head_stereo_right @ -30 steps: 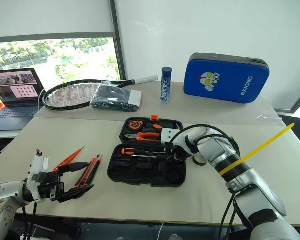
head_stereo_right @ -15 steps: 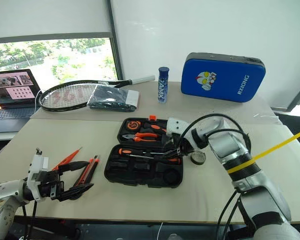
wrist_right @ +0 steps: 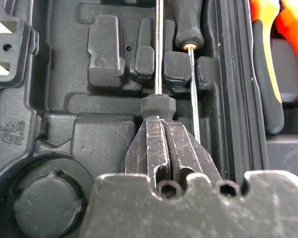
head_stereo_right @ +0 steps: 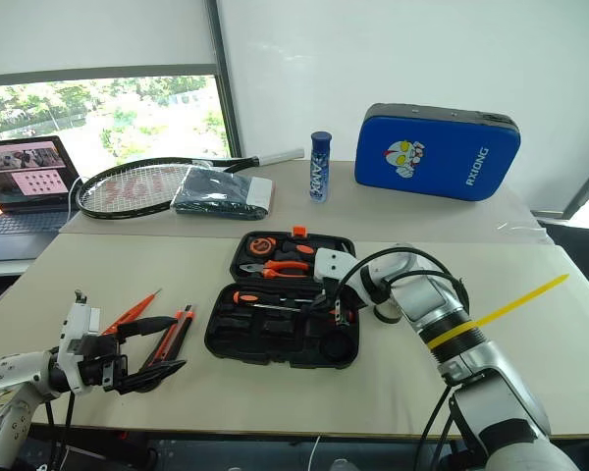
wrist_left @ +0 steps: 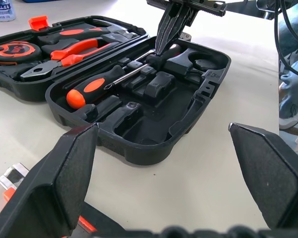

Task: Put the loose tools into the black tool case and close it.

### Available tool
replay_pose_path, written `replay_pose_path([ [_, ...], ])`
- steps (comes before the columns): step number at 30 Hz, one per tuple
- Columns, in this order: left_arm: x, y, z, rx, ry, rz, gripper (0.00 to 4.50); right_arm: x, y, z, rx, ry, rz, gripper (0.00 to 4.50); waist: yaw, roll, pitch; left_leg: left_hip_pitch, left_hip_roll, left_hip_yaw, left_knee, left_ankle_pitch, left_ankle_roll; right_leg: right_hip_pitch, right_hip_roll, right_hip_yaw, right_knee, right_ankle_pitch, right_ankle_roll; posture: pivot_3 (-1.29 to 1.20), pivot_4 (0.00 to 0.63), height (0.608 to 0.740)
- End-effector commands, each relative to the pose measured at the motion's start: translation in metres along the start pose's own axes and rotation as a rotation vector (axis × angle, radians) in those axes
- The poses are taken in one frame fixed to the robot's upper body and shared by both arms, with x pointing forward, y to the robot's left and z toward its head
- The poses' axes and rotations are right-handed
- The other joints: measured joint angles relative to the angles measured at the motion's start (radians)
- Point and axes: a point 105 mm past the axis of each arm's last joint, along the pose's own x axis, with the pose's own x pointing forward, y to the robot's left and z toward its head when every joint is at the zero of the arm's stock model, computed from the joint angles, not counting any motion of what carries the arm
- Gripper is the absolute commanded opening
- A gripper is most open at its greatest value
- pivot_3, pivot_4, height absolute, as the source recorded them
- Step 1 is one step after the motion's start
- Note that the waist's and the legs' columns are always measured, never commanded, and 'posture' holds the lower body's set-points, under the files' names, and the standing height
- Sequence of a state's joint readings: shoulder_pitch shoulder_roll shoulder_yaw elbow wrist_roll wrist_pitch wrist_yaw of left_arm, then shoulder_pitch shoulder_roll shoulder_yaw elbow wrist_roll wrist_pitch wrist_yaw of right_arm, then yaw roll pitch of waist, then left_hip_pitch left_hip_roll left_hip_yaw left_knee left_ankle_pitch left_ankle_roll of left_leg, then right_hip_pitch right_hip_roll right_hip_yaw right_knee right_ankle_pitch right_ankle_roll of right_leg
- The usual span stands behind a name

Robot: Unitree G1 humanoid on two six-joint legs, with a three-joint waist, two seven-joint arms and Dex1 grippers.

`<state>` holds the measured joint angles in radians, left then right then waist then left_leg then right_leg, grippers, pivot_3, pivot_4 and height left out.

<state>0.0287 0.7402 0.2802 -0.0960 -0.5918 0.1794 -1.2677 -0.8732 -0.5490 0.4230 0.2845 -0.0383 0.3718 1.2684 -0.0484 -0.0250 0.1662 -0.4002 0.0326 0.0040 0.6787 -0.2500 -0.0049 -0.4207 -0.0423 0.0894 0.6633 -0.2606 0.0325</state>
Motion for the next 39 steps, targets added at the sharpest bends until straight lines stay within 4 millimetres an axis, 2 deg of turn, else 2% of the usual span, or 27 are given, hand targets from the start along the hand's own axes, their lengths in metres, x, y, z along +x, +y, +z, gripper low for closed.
replay_pose_path([
  [1, 0.0, 0.0, 0.005, 0.024, -0.011, 0.003, 4.5, 0.011, 0.006, -0.011, 0.0, 0.061, 0.021, 0.08, -0.002, 0.0, 0.0, 0.001, 0.0, 0.0, 0.0, 0.0, 0.0, 0.0, 0.0, 0.0, 0.0, 0.0, 0.0, 0.0, 0.15, 0.74],
  [5, -0.001, -0.002, 0.003, 0.019, -0.001, 0.014, 4.5, 0.016, 0.01, -0.011, 0.001, 0.069, 0.029, 0.08, -0.005, -0.001, -0.001, 0.002, 0.001, 0.0, 0.0, 0.0, 0.0, 0.001, 0.001, 0.0, 0.001, 0.0, -0.001, 0.0, 0.15, 0.74],
  [7, -0.002, -0.002, 0.002, 0.019, -0.001, 0.029, 4.5, 0.013, 0.007, -0.005, 0.016, 0.026, 0.005, 0.08, -0.008, -0.002, -0.001, 0.002, 0.001, 0.0, 0.0, 0.0, 0.0, 0.001, 0.001, 0.0, 0.001, 0.001, -0.001, 0.0, 0.15, 0.74],
  [10, -0.011, 0.002, 0.005, 0.022, -0.014, 0.081, 4.5, -0.008, 0.001, 0.017, -0.001, -0.16, -0.046, 0.08, -0.009, -0.002, -0.001, 0.002, 0.001, 0.0, 0.0, 0.0, 0.0, 0.001, 0.001, 0.0, 0.001, 0.001, -0.001, 0.0, 0.15, 0.74],
  [12, -0.02, 0.005, 0.007, 0.019, -0.016, 0.124, 4.5, -0.025, 0.002, 0.022, 0.002, -0.253, -0.06, 0.08, -0.01, -0.002, -0.001, 0.0, 0.001, -0.001, 0.0, 0.0, 0.0, -0.001, 0.001, 0.0, 0.001, 0.001, -0.001, 0.0, 0.15, 0.74],
  [15, -0.051, 0.011, 0.006, 0.006, -0.001, 0.247, 4.5, -0.061, 0.021, 0.02, -0.008, -0.433, -0.036, 0.8, -0.007, -0.002, -0.001, -0.004, 0.001, -0.003, -0.001, 0.0, 0.0, -0.004, 0.0, 0.0, -0.001, 0.0, -0.001, 0.0, 0.15, 0.74],
  [19, -0.098, 0.012, -0.009, -0.031, 0.06, 0.425, 4.5, -0.09, 0.033, 0.002, -0.026, -0.595, -0.178, 2.1, -0.002, -0.002, -0.001, -0.004, 0.001, -0.006, -0.002, -0.001, 0.001, -0.002, -0.002, -0.001, -0.004, 0.0, 0.0, 0.0, 0.15, 0.74],
  [23, -0.148, 0.006, -0.029, -0.096, 0.114, 0.619, 4.5, -0.106, 0.06, -0.022, -0.049, -0.715, -0.271, 3.48, 0.001, -0.003, -0.001, -0.001, 0.001, -0.002, -0.003, -0.001, 0.001, 0.0, -0.001, -0.001, -0.005, 0.0, 0.0, 0.0, 0.15, 0.74],
  [25, -0.169, 0.003, -0.036, -0.134, 0.116, 0.719, 4.5, -0.107, 0.071, -0.039, -0.025, -0.694, -0.334, 4.17, 0.002, -0.003, 0.0, 0.001, 0.001, 0.001, -0.003, -0.001, 0.001, 0.002, -0.001, -0.001, -0.005, 0.0, 0.0, 0.0, 0.15, 0.74],
  [27, -0.181, 0.001, -0.039, -0.16, 0.122, 0.789, 4.5, -0.112, 0.083, -0.046, 0.03, -0.735, -0.345, 4.46, 0.003, -0.004, -0.001, 0.001, 0.001, 0.002, -0.002, -0.001, 0.001, 0.002, -0.001, -0.001, -0.004, 0.0, 0.0, 0.0, 0.15, 0.74],
  [30, -0.182, -0.001, -0.04, -0.189, 0.121, 0.811, 4.5, -0.112, 0.096, -0.049, 0.022, -0.751, -0.384, 4.46, 0.005, -0.004, 0.0, 0.002, 0.001, 0.003, -0.002, -0.001, 0.0, 0.003, -0.001, -0.001, -0.004, 0.0, 0.0, 0.0, 0.15, 0.74],
  [33, -0.175, 0.007, -0.037, -0.187, 0.112, 0.819, 4.5, -0.109, 0.102, -0.046, 0.017, -0.769, -0.414, 4.46, 0.005, -0.004, 0.0, 0.003, 0.002, 0.003, -0.001, 0.0, 0.0, 0.003, -0.001, 0.0, -0.003, 0.0, 0.0, 0.0, 0.15, 0.74],
  [35, -0.168, 0.019, -0.034, -0.176, 0.129, 0.811, 4.5, -0.108, 0.103, -0.04, 0.006, -0.792, -0.432, 4.46, 0.006, -0.004, 0.0, 0.005, 0.002, 0.004, -0.001, 0.0, -0.001, 0.004, 0.0, 0.0, -0.002, -0.001, 0.001, 0.0, 0.15, 0.74],
  [39, -0.141, 0.05, -0.019, -0.217, 0.161, 0.727, 4.5, -0.11, 0.102, -0.017, -0.032, -0.856, -0.429, 4.46, 0.008, -0.006, 0.0, 0.01, 0.001, 0.003, -0.001, 0.001, -0.001, 0.01, 0.001, 0.0, -0.001, -0.002, 0.002, 0.0, 0.15, 0.74],
])
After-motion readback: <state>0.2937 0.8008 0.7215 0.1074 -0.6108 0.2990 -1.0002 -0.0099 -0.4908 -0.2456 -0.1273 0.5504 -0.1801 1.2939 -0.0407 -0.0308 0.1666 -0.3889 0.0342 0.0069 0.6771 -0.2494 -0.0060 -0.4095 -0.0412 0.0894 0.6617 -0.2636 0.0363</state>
